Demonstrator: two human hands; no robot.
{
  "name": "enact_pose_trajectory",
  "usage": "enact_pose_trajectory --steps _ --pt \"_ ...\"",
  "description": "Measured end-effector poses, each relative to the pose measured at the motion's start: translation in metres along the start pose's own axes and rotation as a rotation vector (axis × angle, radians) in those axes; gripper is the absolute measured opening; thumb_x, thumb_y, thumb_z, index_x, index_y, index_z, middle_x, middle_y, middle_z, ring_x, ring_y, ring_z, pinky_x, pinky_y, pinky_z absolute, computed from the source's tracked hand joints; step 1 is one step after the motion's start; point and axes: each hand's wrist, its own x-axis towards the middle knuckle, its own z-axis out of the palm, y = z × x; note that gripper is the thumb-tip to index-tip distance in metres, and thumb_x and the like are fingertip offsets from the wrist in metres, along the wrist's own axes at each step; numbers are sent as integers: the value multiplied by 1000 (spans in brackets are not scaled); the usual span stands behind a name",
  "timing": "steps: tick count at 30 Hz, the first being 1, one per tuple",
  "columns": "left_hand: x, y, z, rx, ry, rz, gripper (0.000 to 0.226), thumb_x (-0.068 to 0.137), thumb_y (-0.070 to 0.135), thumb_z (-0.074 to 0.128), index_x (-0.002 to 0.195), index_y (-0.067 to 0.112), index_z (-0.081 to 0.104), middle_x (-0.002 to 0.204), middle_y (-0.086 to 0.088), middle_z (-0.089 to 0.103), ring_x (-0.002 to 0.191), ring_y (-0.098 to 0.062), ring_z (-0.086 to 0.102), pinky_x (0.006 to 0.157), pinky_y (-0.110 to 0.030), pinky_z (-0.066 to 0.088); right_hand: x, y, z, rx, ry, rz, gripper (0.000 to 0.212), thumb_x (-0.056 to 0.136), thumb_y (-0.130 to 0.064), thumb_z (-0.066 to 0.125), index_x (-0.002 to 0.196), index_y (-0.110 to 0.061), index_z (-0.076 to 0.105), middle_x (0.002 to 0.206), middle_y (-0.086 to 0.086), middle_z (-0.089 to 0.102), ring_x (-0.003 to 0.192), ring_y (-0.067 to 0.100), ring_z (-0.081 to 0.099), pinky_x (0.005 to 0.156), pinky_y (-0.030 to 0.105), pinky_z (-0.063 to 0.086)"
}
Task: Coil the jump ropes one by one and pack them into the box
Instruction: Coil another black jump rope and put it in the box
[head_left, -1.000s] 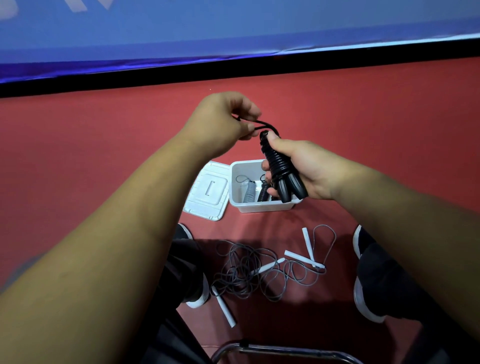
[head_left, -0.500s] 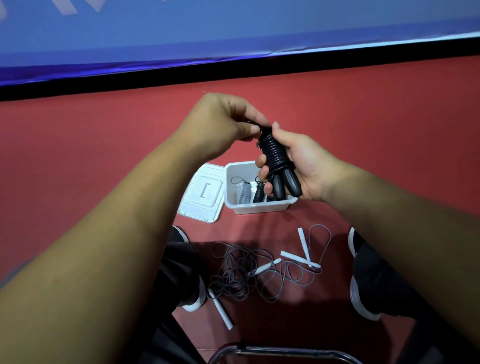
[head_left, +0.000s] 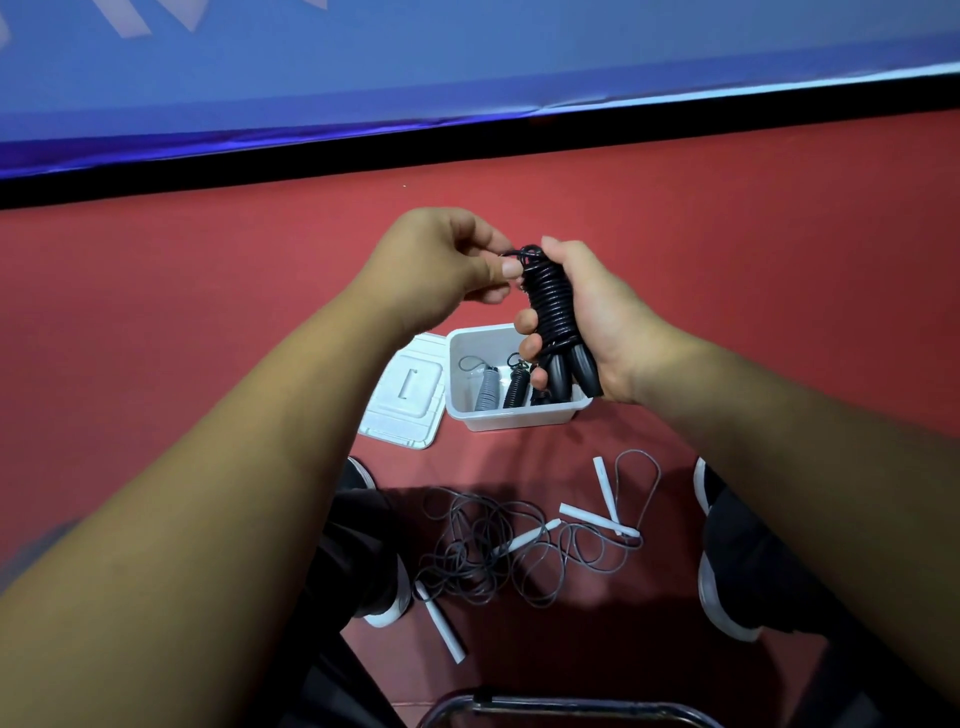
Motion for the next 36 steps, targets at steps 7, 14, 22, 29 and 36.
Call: enact_pose_trajectory --steps 7,14,22,29,36 --pt "-2 -4 7 70 114 180 16 91 9 78 107 8 79 81 2 73 64 0 59 62 -17 47 -8 -5 -5 -31 -164 67 49 97 -70 43 107 -23 55 74 2 50 58 20 45 61 33 40" --pt "0 -13 15 -90 17 104 20 100 9 67 116 14 77 98 -5 75 84 -17 65 81 -34 56 -11 -2 -4 56 -179 79 47 94 -67 50 96 -20 57 76 0 50 60 21 45 62 32 40" --pt "-2 -17 15 -128 -35 29 19 101 8 66 109 21 78 102 -20 75 85 -25 66 91 -49 59 -7 0 -9 -23 -166 94 53 96 -67 43 100 -16 60 77 2 52 60 21 48 62 33 42" --pt "-6 -16 17 -146 -33 -14 15 99 4 67 102 16 74 87 -15 69 78 -23 64 77 -36 59 -8 2 -9 -67 -130 89 57 97 -69 39 101 -15 59 76 4 53 59 22 49 62 35 44" --pt "-5 -16 19 -275 -33 -86 17 93 -7 68 92 8 75 87 -21 71 74 -31 64 83 -44 60 -10 4 -12 -100 -140 75 66 95 -78 40 101 -15 58 76 4 52 60 22 49 64 36 42"
